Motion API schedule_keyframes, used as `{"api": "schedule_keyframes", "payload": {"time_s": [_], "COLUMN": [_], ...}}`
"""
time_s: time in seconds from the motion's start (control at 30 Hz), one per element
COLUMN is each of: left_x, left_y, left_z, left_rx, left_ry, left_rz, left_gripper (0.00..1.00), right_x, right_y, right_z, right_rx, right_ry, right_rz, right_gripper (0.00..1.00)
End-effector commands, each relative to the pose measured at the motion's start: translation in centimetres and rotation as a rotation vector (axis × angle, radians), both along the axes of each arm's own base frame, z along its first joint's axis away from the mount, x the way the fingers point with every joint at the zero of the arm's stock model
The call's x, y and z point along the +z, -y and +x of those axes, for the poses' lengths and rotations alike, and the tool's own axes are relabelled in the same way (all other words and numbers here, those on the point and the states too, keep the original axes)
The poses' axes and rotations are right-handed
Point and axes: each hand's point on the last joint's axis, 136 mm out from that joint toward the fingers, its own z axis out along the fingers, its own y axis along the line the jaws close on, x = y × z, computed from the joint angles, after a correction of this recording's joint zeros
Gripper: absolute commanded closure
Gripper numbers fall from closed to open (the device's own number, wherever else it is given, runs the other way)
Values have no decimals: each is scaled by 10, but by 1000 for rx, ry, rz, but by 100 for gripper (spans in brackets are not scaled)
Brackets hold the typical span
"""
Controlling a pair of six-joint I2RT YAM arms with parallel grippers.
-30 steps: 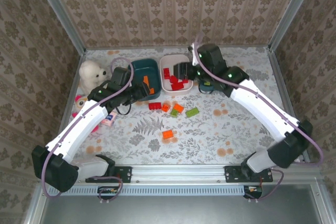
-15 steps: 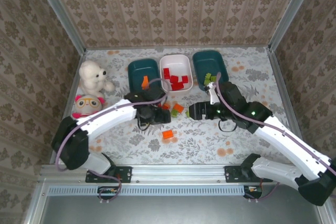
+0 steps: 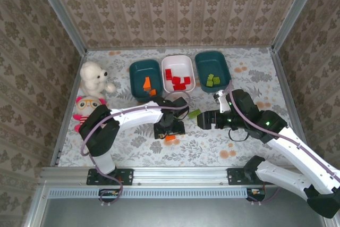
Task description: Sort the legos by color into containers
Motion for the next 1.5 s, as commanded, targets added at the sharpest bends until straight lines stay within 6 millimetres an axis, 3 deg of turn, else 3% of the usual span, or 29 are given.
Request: {"api": "schedule_keyframes", "payload": {"time_s": [0.0, 0.3, 0.47, 0.6, 0.7, 0.87, 1.03, 1.2, 1.4, 1.47], "left_x": [-11, -19, -22, -2, 29, 92, 125, 141, 131, 125], "left_y": [-9, -4, -3, -7, -13, -36, -69, -83, -84, -103], "left_z": [-1, 6, 8, 18, 33, 73, 127, 197, 271, 291], "left_rx": [89, 79, 60, 45, 33, 45, 97, 111, 136, 212], "left_ry": [-1, 26, 36, 102, 181, 316, 395, 495, 538, 523], "left_rz": [66, 117, 117, 130, 117, 85, 30, -41, -74, -58], "left_gripper": [16, 32, 49, 55, 58, 59, 61, 61, 61, 62], "right_x": [-5, -4, -3, 0, 1, 7, 13, 18, 21, 21], "right_y": [1, 0, 0, 2, 4, 3, -5, -13, -18, -18], "right_z": [-14, -14, -13, -12, -11, -5, 5, 18, 28, 30], "right_rx": [34, 44, 40, 34, 22, 9, 10, 2, -11, -17], "right_ry": [-33, -30, -26, -19, -15, 0, 12, 24, 33, 32], "right_rz": [0, 3, 5, 3, -6, -9, -1, 5, 3, 0], "right_gripper": [11, 12, 12, 12, 13, 13, 13, 13, 13, 13]}}
